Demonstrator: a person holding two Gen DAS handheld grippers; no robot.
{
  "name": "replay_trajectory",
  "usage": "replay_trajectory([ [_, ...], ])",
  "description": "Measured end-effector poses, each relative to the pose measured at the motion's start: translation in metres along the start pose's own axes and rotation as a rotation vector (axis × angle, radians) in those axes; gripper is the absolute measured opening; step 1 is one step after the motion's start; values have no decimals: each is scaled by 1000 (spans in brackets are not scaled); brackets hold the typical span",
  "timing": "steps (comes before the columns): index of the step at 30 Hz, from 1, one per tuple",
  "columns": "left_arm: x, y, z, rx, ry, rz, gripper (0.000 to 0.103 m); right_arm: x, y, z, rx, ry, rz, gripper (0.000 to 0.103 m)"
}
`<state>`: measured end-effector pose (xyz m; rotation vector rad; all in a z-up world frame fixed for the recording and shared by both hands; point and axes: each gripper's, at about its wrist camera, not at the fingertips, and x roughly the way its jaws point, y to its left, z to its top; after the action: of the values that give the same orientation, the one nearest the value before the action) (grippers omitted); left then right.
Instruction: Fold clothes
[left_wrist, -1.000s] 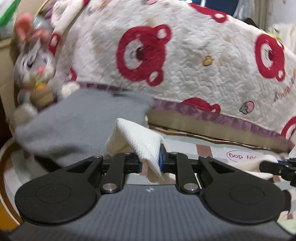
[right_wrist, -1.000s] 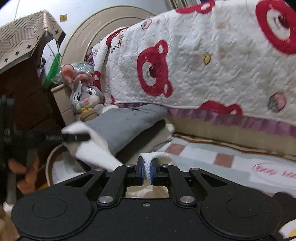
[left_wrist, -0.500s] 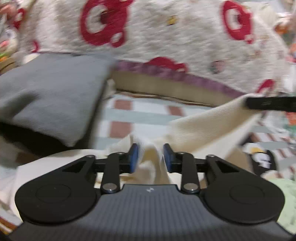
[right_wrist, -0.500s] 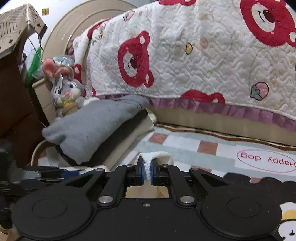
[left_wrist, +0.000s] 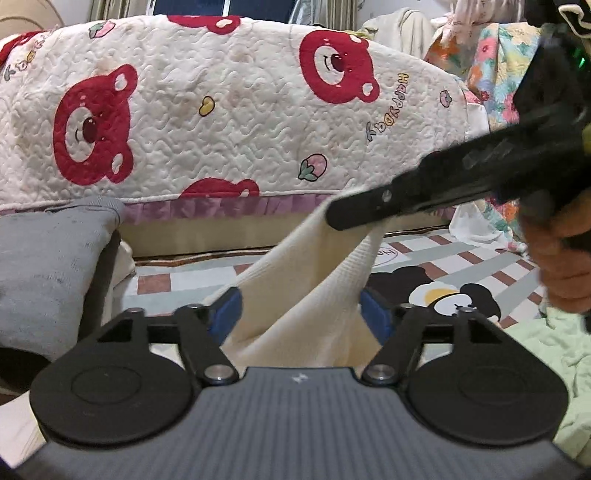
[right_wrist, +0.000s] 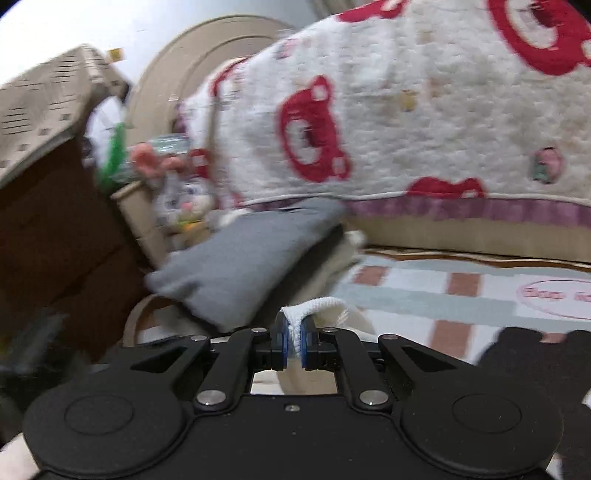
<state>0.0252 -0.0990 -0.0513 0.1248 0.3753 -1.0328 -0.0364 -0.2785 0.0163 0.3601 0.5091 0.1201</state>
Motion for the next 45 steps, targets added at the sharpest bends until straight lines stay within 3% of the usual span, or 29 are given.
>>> replay_trajectory([
  [3,13,0,-7,14,-7,48,87,-4,14,0,-33,5,92,9],
  [5,23,4,-10,3,34,74,49,-4,18,0,-54,12,114,9],
  [6,25,8,-10,-6,54,71,12,-3,19,0,-57,19,119,9],
  [8,21,15,-8,-19,51,82,11,2,13,-4,-58,36,102,10],
  [11,13,31,-3,-20,26,213,11,7,-10,-12,4,40,75,20],
  [12,10,37,-2,-24,21,261,11,9,-19,-16,26,48,47,40],
  [13,6,45,-1,-40,10,302,10,11,-28,-19,48,56,19,52],
  [20,-26,96,4,-175,-80,536,10,30,-95,-54,188,223,-187,60],
  [22,-31,111,5,-238,-89,572,10,32,-103,-62,223,267,-160,60],
  [28,-29,136,0,-340,-57,572,10,34,-106,-82,323,326,92,66],
  [32,-28,137,1,-338,-56,587,10,51,-84,-98,189,487,95,71],
  [35,-37,132,0,-315,-86,637,10,65,-85,-115,152,589,-5,71],
  [39,-56,136,5,-314,-168,717,10,61,-103,-122,234,544,-14,71],
  [45,-65,153,2,-430,-167,705,10,74,-100,-126,230,520,-11,70],
])
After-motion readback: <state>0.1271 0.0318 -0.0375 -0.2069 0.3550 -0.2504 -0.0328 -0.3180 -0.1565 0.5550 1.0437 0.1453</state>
